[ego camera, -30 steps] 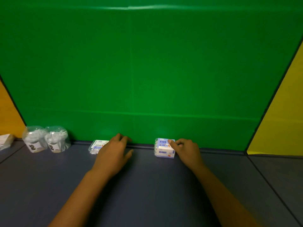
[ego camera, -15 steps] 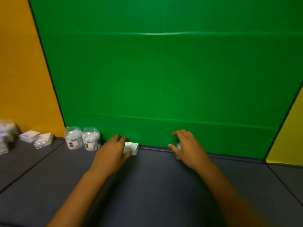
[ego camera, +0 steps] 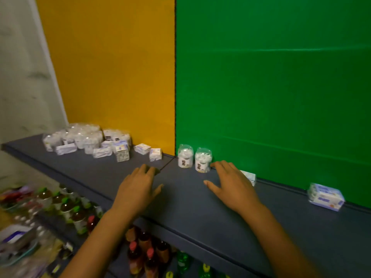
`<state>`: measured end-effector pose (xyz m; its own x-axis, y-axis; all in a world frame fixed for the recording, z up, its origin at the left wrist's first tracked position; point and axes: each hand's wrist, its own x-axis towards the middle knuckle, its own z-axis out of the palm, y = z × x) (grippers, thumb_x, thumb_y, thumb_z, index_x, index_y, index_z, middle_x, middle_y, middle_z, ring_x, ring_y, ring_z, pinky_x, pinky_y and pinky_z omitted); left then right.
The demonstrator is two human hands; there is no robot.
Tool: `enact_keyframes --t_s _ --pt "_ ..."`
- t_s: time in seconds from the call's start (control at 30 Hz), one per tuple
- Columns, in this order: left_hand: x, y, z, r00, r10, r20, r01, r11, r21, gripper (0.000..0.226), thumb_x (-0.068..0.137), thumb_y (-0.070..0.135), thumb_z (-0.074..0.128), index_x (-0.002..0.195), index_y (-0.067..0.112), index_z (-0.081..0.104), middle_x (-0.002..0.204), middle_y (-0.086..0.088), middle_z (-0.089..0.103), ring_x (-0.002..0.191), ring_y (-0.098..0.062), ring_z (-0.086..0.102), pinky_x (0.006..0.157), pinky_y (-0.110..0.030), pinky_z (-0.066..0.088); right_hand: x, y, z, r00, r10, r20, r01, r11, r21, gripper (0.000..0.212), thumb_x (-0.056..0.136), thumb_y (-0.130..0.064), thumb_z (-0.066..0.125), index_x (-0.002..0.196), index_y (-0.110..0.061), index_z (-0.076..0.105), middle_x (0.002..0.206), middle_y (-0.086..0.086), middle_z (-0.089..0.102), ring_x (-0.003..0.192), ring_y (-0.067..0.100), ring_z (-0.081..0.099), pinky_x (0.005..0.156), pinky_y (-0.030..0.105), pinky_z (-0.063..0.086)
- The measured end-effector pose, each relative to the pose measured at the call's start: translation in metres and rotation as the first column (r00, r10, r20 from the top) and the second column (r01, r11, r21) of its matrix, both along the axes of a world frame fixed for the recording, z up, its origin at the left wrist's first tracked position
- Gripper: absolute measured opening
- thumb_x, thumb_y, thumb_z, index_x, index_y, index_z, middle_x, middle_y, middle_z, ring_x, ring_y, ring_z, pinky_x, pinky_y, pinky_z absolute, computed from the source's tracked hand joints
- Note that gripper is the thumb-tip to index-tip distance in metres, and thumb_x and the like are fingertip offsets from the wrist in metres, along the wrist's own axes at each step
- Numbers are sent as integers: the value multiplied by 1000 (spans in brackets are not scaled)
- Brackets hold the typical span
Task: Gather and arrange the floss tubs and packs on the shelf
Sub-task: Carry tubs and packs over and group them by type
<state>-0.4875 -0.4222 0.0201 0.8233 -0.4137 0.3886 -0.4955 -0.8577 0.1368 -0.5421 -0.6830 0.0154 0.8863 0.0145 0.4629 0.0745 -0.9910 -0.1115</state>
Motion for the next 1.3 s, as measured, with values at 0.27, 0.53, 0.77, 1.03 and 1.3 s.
enact_keyframes --t_s 0.27,0.53,0.77,1.03,1.3 --pt "-2 121 -7 984 177 3 -177 984 3 50 90 52 50 133 28 44 129 1 48 117 -21 50 89 -36 49 37 112 6 988 153 -15 -152 987 46 53 93 -58 47 133 -24 42 130 0 50 119 20 46 91 37 46" --pt "24 210 0 934 356 26 -355 935 -19 48 90 49 54 131 25 47 127 0 49 110 -21 54 81 -34 49 109 204 18 955 296 -15 -296 955 1 58 93 -59 46 137 -22 40 138 1 46 127 22 42 99 37 43" --pt "80 266 -4 902 431 23 -430 902 -37 50 89 50 53 132 27 45 129 1 48 107 -17 55 82 -31 50 192 266 13 928 372 -15 -372 928 12 53 92 -58 49 133 -26 42 133 -1 48 122 19 45 90 33 43" --pt "177 313 26 874 478 88 -477 878 -29 50 91 51 50 134 29 41 132 3 46 104 -15 56 82 -28 48 301 319 28 916 400 34 -401 915 52 53 91 -58 52 134 -27 43 134 -4 50 122 18 45 93 31 42" --pt "248 350 -2 877 480 -16 -480 875 -56 46 90 48 53 131 29 45 129 2 48 101 -16 58 80 -31 52 375 362 14 887 462 20 -460 877 137 48 91 -54 54 130 -27 44 132 -3 50 120 19 48 91 36 46"
